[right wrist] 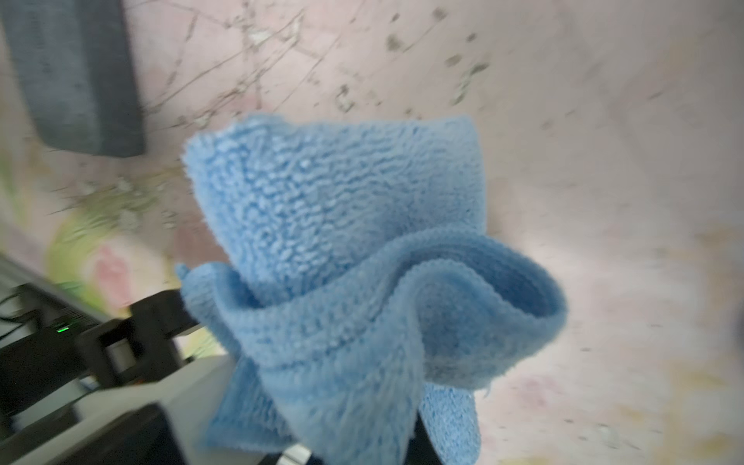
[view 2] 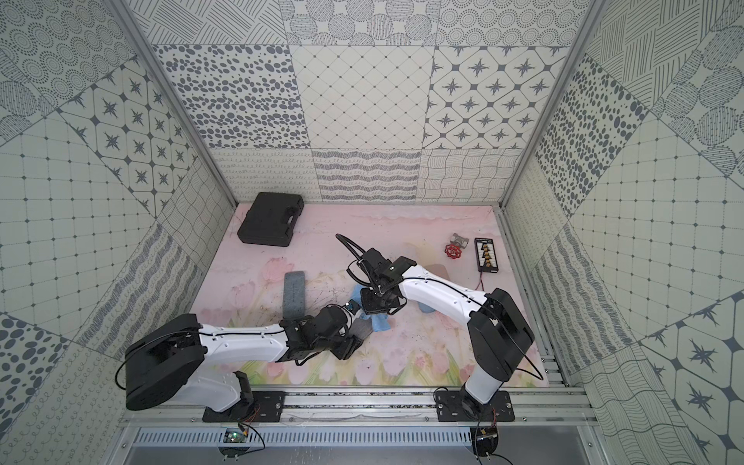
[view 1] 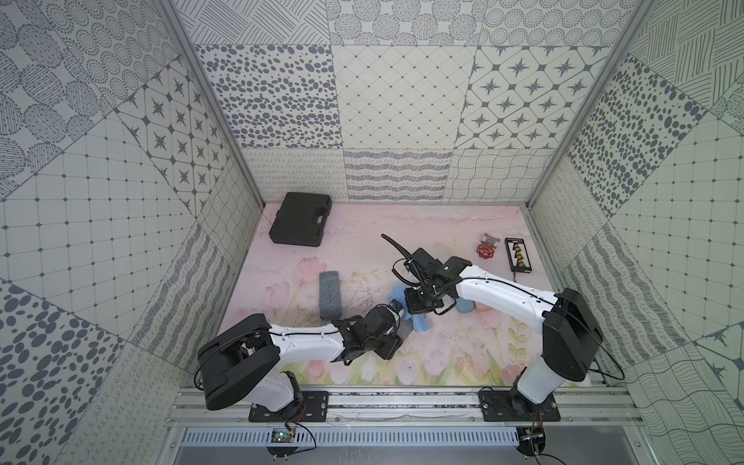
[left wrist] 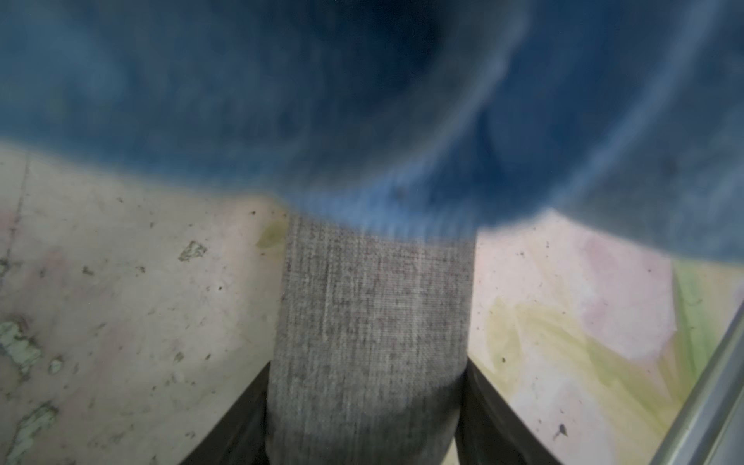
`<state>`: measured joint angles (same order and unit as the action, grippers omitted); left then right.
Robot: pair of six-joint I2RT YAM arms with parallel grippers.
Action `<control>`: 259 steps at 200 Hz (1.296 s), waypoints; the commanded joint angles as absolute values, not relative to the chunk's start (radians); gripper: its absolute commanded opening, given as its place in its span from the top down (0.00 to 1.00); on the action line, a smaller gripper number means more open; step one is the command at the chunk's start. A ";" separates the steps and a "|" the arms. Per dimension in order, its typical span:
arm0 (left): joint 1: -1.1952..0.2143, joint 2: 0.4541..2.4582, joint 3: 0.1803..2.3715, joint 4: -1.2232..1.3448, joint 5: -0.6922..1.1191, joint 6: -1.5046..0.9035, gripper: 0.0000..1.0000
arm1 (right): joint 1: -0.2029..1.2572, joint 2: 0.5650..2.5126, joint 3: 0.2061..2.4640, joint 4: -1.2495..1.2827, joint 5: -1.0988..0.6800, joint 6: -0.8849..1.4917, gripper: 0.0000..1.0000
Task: Wipe the eyeglass case
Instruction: Wipe the dirt from the eyeglass case.
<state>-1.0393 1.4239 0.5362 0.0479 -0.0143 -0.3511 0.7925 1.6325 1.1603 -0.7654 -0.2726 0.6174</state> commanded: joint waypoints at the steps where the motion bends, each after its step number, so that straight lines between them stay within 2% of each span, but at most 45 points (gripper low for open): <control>1: -1.045 1.395 0.516 -0.070 -0.017 -0.414 0.87 | 0.731 1.643 1.001 -0.494 -0.571 0.814 1.00; 12: -1.045 1.383 0.508 -0.069 -0.027 -0.414 0.87 | 0.662 1.667 0.948 -0.461 -0.584 0.806 1.00; 22: -1.047 1.374 0.503 -0.069 -0.034 -0.411 0.87 | 0.595 1.699 0.957 -0.553 -0.512 0.733 1.00; 33: -1.046 1.374 0.501 -0.069 -0.038 -0.407 0.87 | 0.570 1.733 1.048 -0.730 -0.298 0.608 1.00; 48: -1.048 1.379 0.510 -0.084 -0.047 -0.405 0.87 | 0.613 1.741 1.196 -0.915 0.040 0.498 1.00; 63: -1.048 1.381 0.517 -0.103 -0.060 -0.413 0.87 | 0.667 1.717 1.304 -0.983 0.164 0.445 1.00; 74: -1.049 1.378 0.517 -0.105 -0.064 -0.416 0.87 | 0.700 1.708 1.360 -0.991 0.116 0.434 1.00; 91: -1.049 1.372 0.514 -0.107 -0.067 -0.417 0.87 | 0.735 1.710 1.390 -0.959 -0.102 0.482 1.00; 116: -1.050 1.357 0.511 -0.111 -0.083 -0.419 0.87 | 0.758 1.704 1.269 -0.736 -0.440 0.642 1.00; 141: -1.049 1.345 0.495 -0.089 -0.082 -0.432 0.87 | 0.712 1.724 1.153 -0.621 -0.520 0.668 1.00; 158: -1.051 1.347 0.493 -0.079 -0.073 -0.433 0.87 | 0.636 1.776 1.138 -0.719 -0.425 0.580 1.00; 180: -1.052 1.358 0.508 -0.096 -0.066 -0.424 0.87 | 0.634 1.806 1.257 -0.942 0.035 0.446 1.00; 188: -1.052 1.358 0.515 -0.109 -0.066 -0.423 0.87 | 0.649 1.796 1.296 -0.984 0.124 0.422 1.00; 196: -1.051 1.354 0.517 -0.117 -0.065 -0.425 0.87 | 0.659 1.776 1.322 -0.992 0.131 0.410 1.00; 210: -1.052 1.338 0.512 -0.132 -0.070 -0.429 0.87 | 0.675 1.740 1.336 -0.956 0.004 0.429 1.00; 240: -1.052 1.294 0.511 -0.180 -0.089 -0.422 0.87 | 0.747 1.713 1.257 -0.732 -0.425 0.608 1.00; 259: -1.051 1.280 0.512 -0.184 -0.099 -0.412 0.87 | 0.761 1.720 1.166 -0.566 -0.556 0.710 1.00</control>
<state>-1.0508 1.3113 0.5076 -0.0990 -0.0620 -0.4164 0.7353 1.7332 1.2545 -0.7750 -0.3092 0.5728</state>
